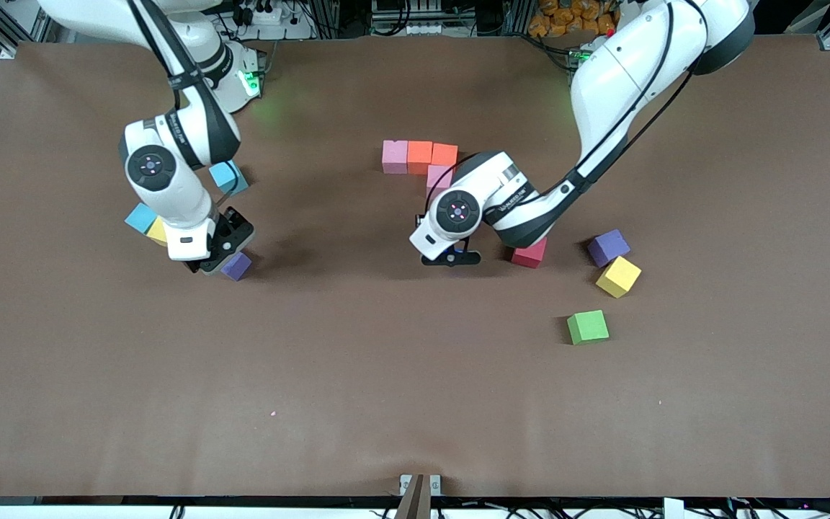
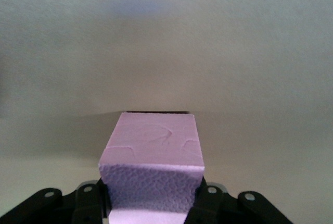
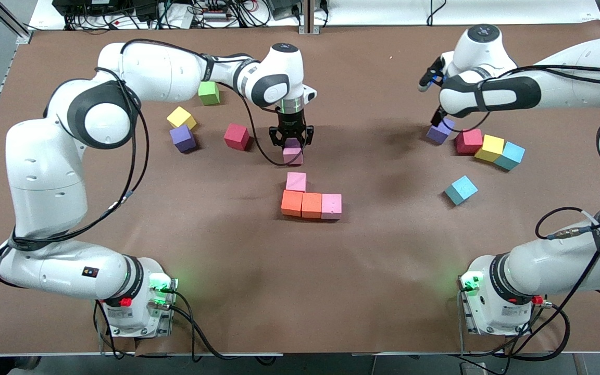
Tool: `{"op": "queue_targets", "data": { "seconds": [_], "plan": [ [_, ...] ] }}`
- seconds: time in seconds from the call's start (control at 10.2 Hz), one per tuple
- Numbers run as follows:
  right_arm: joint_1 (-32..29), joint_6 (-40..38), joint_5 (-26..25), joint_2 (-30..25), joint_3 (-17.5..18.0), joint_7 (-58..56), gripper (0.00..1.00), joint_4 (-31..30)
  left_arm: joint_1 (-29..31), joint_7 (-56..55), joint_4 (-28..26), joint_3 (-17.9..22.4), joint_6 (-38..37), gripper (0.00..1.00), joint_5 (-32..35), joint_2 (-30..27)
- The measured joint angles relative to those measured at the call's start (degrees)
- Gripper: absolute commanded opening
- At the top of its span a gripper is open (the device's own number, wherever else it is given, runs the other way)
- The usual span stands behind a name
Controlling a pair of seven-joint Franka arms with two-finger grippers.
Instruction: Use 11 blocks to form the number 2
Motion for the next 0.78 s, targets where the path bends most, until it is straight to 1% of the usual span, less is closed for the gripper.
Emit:
{"op": "queue_targets", "data": {
  "seconds": [0.1, 0.2, 0.39, 0.59, 0.78],
  "plan": [
    [-2.0, 1.6, 0.0, 1.3, 0.0, -4.0, 1.00, -0.5, -0.2, 0.8, -0.1, 0.0, 0.0, 0.26, 0.0, 0.0],
    [-3.0, 2.4, 0.3, 2.7, 0.0, -5.7, 1.00, -0.6, -0.2, 1.2, -0.1, 0.0, 0.0, 0.26, 0.0, 0.0],
    [-3.2, 3.0, 3.0, 5.5, 0.4, -6.3, 1.00, -0.6, -0.2, 1.6, -0.1, 0.2, 0.0, 0.26, 0.0, 0.0],
    [-3.1, 3.0, 4.2, 6.1, 1.7, -6.3, 1.00, -0.5, -0.3, 1.6, -0.3, 0.2, 0.0, 0.26, 0.0, 0.1],
    [-3.1, 3.0, 4.4, 6.1, 2.1, -6.8, 1.00, -0.2, -0.6, 1.6, -0.3, 0.2, 0.1, 0.27, 0.0, 0.2]
  ]
}}
